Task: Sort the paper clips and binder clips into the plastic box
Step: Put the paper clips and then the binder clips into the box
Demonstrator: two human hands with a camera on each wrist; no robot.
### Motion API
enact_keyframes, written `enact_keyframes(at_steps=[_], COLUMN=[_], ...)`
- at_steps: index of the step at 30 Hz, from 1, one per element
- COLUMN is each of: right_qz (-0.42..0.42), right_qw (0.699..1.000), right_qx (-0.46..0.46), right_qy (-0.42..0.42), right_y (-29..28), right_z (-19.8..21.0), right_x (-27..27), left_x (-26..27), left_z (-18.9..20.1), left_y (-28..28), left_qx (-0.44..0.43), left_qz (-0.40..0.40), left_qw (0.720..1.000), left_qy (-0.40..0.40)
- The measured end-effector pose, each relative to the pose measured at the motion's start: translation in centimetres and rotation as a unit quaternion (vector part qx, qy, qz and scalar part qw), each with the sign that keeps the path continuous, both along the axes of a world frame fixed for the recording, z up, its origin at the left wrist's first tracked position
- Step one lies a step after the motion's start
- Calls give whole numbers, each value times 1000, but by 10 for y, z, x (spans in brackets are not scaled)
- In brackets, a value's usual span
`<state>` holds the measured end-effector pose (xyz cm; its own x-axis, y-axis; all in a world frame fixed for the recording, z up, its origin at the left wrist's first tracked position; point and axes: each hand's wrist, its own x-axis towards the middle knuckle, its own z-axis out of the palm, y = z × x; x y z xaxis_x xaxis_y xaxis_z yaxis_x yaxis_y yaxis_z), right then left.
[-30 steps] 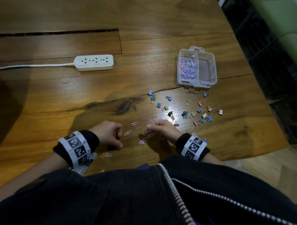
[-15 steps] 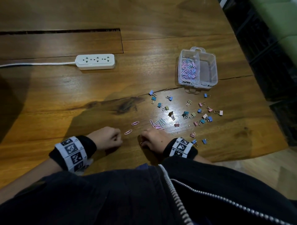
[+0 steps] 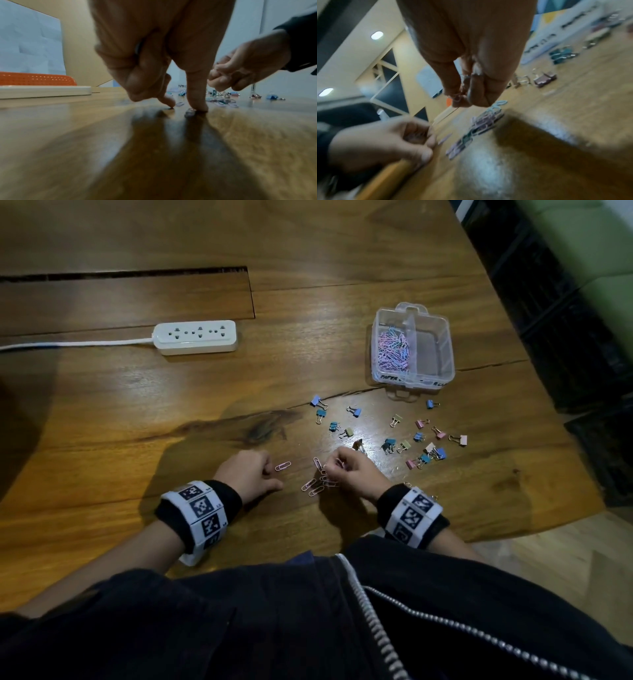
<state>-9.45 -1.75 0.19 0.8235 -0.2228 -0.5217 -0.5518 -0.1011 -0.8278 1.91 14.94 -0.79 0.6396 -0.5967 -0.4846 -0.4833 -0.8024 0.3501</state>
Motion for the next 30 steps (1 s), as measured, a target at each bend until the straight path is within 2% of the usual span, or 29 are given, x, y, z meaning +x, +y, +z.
enact_keyframes(at_steps=[3, 6, 10, 13, 15, 18, 20, 22, 24, 25, 28, 29, 30], right_qz=[-79, -116, -148, -105, -57, 62, 172, 227, 255, 270, 302, 307, 311], right_qw=[988, 974, 956, 980, 995, 994, 953, 909, 888, 877, 846, 839, 835], right_qx=[132, 195, 248, 155, 72, -84, -248, -350, -383, -396, -438, -448, -452], right_qy=[0, 14, 51, 67, 49, 22, 22, -7, -24, -27, -34, -39, -46], right_y=[-14, -20, -19, -14, -7, 6, 12, 15, 18, 18, 19, 19, 19], right_z=[0, -3, -3, -5, -6, -9, -12, -14, -15, -15, -16, -16, -17], right_x=[-4, -5, -5, -5, -6, -4, -2, 1, 2, 2, 0, -1, -1], left_x=[1, 0, 2, 3, 1, -2, -1, 0, 2, 4, 6, 6, 7], left_z=[-2, -3, 4, 7, 5, 4, 4, 6, 8, 10, 14, 15, 13], left_y=[-1, -3, -2, 2, 5, 7, 7, 5, 1, -2, -10, -14, -17], left_qx=[11, 34, 52, 89, 78, 61, 62, 29, -52, -104, -223, -227, -213], left_qz=[-33, -72, -71, -59, -38, -17, -21, 11, 93, 147, 268, 271, 257], left_qw=[999, 997, 996, 994, 996, 998, 997, 996, 986, 969, 886, 881, 893], left_qy=[-9, 3, -28, -35, -16, 26, 51, 82, 129, 168, 305, 315, 300])
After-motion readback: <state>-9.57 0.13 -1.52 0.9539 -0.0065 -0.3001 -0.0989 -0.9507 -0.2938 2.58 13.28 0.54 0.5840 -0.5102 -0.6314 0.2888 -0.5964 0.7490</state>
